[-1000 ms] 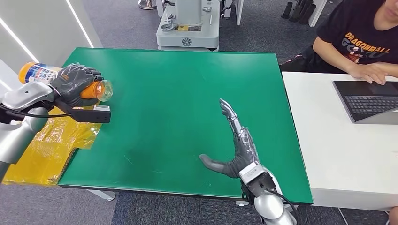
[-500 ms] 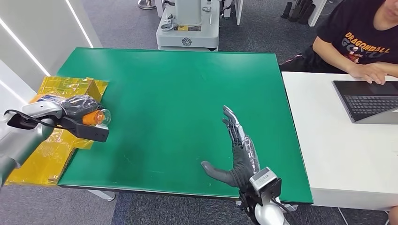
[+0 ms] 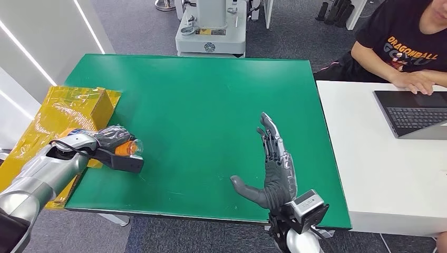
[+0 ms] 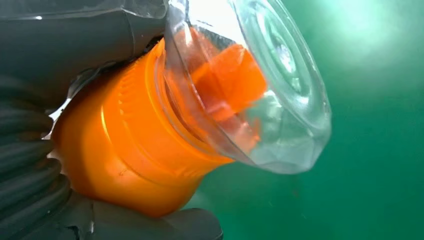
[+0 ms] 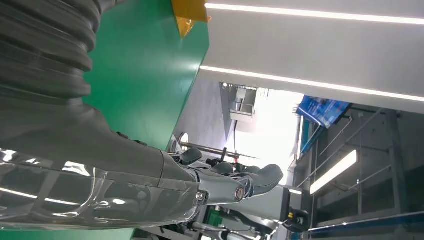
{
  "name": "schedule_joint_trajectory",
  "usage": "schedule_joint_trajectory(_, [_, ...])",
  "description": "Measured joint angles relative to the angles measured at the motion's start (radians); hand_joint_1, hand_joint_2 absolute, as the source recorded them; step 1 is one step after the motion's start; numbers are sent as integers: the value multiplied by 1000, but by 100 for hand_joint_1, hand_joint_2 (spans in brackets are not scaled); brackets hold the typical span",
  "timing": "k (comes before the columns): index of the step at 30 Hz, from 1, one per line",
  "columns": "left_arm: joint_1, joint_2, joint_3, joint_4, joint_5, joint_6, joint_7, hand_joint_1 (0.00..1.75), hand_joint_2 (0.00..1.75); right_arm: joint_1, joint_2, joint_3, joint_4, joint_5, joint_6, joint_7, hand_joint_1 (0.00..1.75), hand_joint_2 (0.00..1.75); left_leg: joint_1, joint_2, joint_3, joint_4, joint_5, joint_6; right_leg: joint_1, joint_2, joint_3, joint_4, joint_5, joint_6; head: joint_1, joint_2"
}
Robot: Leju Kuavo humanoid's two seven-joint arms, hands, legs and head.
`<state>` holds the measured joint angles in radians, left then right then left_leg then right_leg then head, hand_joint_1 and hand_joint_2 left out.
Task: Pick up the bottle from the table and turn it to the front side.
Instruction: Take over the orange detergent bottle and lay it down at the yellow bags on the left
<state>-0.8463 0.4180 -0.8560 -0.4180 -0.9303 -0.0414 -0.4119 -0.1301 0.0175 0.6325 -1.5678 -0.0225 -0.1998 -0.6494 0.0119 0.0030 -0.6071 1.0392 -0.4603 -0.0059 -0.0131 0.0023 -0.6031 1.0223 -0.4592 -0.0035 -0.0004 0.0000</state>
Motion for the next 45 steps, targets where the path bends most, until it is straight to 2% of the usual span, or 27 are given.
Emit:
schedule_joint_trajectory(12, [4, -4, 0, 63, -49, -21, 3, 175, 175, 14, -1, 24, -24, -19, -65, -3, 0, 175, 0, 0, 0, 0, 0, 0, 0, 0, 0, 0, 0, 0, 0, 0])
schedule_joint_trajectory(13, [5, -4, 0, 65, -48, -19, 3, 151, 175, 16, -1, 24, -26, -19, -66, -3, 0, 175, 0, 0, 0, 0, 0, 0, 0, 0, 0, 0, 0, 0, 0, 0])
schedule_joint_trajectory(16, [10, -5, 0, 67, -47, -14, 12, 21, 175, 18, 0, 25, -32, -19, -63, -1, 0, 175, 0, 0, 0, 0, 0, 0, 0, 0, 0, 0, 0, 0, 0, 0])
schedule_joint_trajectory(17, [13, -5, 0, 67, -48, -13, 16, 0, 175, 18, 0, 26, -34, -19, -61, -1, 0, 175, 0, 0, 0, 0, 0, 0, 0, 0, 0, 0, 0, 0, 0, 0])
schedule_joint_trajectory(45, [24, 24, 1, 69, -74, 24, 52, 0, 175, 17, -1, 43, -43, -33, -65, 3, 0, 175, 0, 0, 1, -1, 0, -1, 0, 0, 0, 1, 0, 0, 0, 0])
